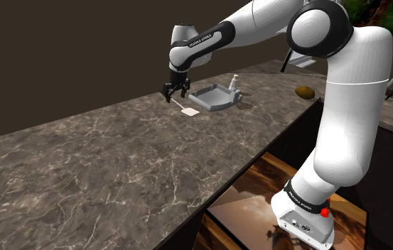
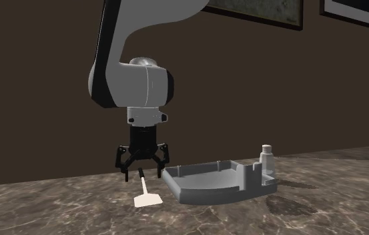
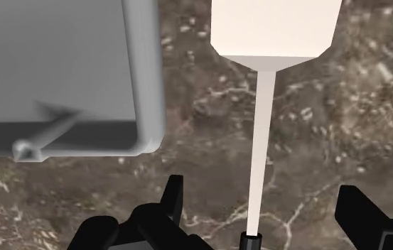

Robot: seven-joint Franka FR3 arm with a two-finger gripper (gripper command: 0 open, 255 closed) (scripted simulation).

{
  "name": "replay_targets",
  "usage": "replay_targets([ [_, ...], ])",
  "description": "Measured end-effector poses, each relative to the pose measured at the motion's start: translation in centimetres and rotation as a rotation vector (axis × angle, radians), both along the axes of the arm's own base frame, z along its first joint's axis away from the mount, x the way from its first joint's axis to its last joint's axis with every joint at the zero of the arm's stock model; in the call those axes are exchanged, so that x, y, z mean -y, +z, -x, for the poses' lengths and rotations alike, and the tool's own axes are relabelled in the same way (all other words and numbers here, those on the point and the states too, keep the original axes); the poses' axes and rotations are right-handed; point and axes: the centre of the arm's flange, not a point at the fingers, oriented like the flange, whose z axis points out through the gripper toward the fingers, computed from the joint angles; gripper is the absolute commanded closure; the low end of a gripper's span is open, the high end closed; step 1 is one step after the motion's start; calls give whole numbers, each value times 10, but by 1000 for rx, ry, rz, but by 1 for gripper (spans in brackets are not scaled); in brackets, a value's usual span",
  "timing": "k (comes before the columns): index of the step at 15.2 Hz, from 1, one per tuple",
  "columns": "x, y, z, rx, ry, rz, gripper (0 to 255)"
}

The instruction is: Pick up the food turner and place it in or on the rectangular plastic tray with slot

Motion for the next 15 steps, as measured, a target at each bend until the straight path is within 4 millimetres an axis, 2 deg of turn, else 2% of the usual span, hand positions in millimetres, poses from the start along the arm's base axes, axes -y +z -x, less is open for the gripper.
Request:
replay_targets([
  [1,0,0,0,0,0,0,255],
  [11,0,0,0,0,0,0,255],
  [15,0,16,0,0,0,0,255],
])
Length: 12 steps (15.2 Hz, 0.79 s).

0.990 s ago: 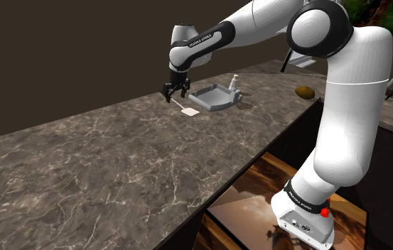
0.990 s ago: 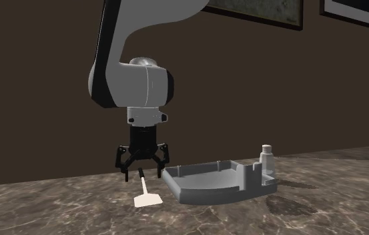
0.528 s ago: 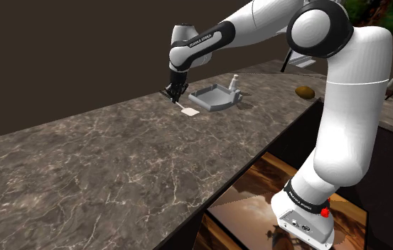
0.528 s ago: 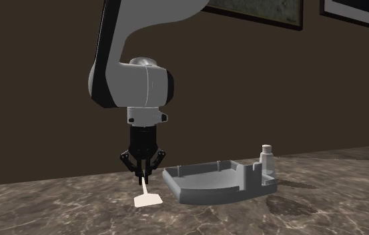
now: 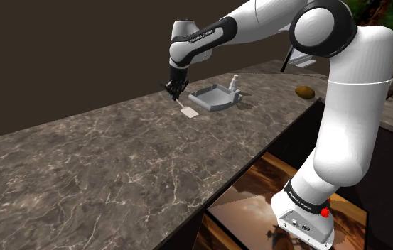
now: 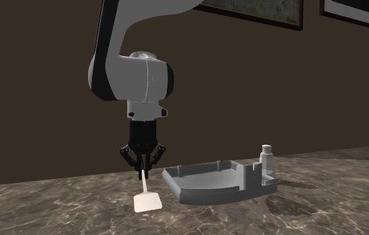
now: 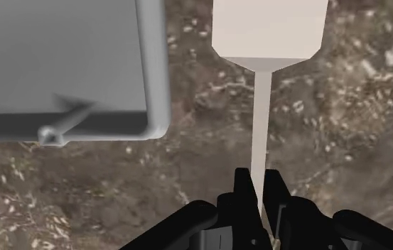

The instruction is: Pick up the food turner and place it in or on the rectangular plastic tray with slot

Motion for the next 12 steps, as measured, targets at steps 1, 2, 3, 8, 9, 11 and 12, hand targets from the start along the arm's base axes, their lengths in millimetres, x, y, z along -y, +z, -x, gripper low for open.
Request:
replay_targets([
  [1,0,5,1,0,0,0,255],
  [2,0,11,0,0,0,0,255],
  [3,0,16,0,0,0,0,255],
  [8,-1,42,1,0,0,0,255],
  [9,0,47,0,0,0,0,255],
  [11,-1,57,0,0,0,0,255],
  [12,-1,63,0,0,0,0,255],
])
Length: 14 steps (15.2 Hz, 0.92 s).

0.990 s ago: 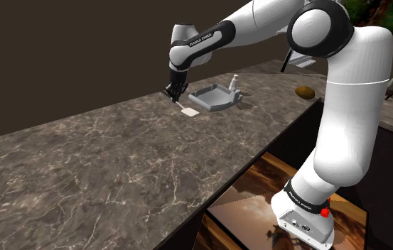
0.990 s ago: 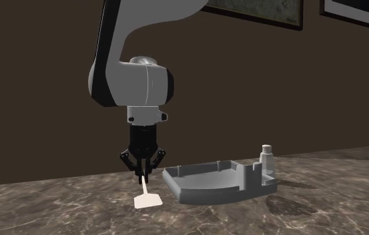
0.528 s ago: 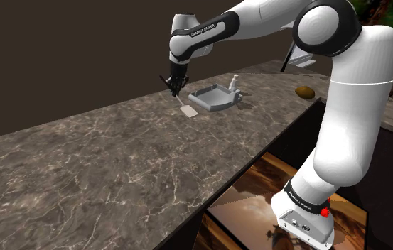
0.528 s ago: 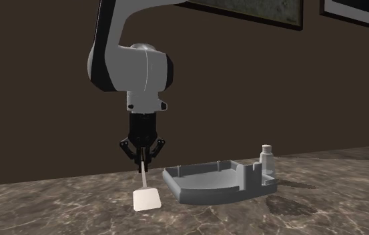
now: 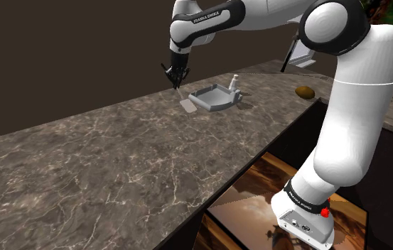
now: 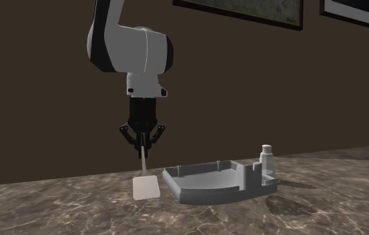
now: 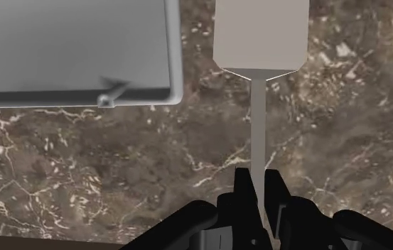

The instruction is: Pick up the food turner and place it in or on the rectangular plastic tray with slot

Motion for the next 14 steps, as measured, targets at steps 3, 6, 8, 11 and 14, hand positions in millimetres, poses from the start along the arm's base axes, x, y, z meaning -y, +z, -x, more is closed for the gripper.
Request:
replay_targets([
  [3,0,15,0,0,0,0,255],
  [6,1,32,0,0,0,0,255],
  [8,0,41,0,0,0,0,255],
  [11,1,57,0,0,0,0,255],
  [14,1,74,-1,0,0,0,255],
])
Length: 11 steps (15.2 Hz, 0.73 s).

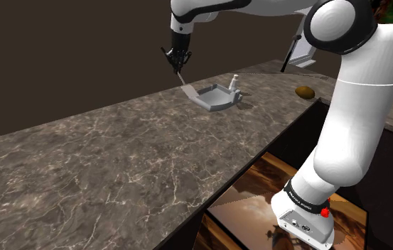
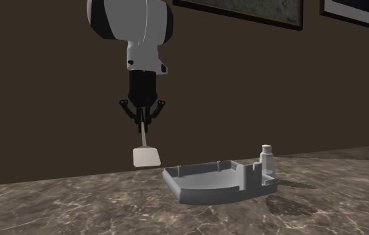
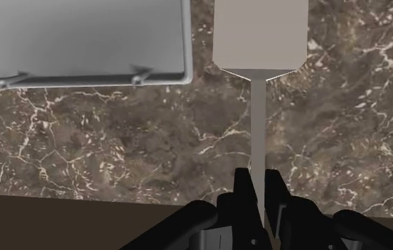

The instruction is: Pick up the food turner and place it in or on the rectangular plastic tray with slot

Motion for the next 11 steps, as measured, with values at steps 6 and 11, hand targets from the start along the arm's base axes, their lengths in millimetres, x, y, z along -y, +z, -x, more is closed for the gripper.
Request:
replay_targets([
  [6,20,18,18,-1,0,0,255],
  [11,73,23,57,0,-1,0,255],
])
